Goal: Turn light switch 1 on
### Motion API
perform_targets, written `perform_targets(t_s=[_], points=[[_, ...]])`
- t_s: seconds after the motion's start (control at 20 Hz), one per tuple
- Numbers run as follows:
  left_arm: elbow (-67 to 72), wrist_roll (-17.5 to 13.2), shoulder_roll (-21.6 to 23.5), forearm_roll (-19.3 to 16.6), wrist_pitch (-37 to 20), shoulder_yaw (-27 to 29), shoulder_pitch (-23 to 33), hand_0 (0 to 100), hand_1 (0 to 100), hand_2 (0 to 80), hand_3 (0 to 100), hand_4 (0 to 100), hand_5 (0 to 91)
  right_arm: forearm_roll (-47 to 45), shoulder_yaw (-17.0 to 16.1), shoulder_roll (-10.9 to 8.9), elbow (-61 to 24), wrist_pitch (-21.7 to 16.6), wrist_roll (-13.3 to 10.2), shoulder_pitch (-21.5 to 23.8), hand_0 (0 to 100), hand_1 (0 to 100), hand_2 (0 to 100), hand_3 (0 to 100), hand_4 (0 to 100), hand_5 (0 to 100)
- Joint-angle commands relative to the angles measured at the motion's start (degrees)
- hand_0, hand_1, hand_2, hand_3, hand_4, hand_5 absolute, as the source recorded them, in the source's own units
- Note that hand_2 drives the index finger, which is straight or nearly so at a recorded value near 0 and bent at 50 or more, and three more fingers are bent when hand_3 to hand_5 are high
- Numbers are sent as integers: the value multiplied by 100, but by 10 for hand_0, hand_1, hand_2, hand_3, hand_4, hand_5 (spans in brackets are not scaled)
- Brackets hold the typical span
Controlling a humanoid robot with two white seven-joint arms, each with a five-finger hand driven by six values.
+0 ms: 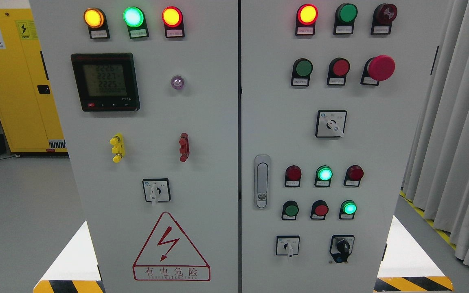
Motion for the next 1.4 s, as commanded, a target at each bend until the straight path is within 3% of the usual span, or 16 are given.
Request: perform_targets(t_s=[0.0, 0.2, 0.7, 0.95, 1.1, 1.35], points=[[-356, 64, -230, -208, 210, -327, -389, 60, 606, 550, 898, 893, 800, 0, 0, 0, 0, -3, -4, 0, 0, 500, 40, 0, 0, 0], [-383, 511, -265, -305, 596, -397, -618, 60, 609, 550, 896, 893, 804, 0, 0, 0, 0, -3, -4, 0, 0, 500, 40, 0, 0, 0], [-488, 548, -309, -314, 1352, -406, -1084, 103, 633, 571, 903, 903, 831, 0, 0, 0, 0, -3, -4, 0, 0, 500, 40, 0, 0, 0], [-488, 557, -335, -506, 1651, -441, -1304, 205, 651, 574, 907, 900, 834, 0, 0, 0, 0, -3, -13, 0, 0, 500, 40, 0, 0, 0], [-479, 819, -353, -560, 1853, -538, -1409, 236, 658, 579, 909, 899, 838, 0, 0, 0, 0, -3, -4, 0, 0, 500, 40, 0, 0, 0], [-470, 847, -388, -577, 1863, -635, -1471, 245, 670, 583, 909, 900, 837, 0, 0, 0, 0, -3, -4, 0, 0, 500, 40, 0, 0, 0]])
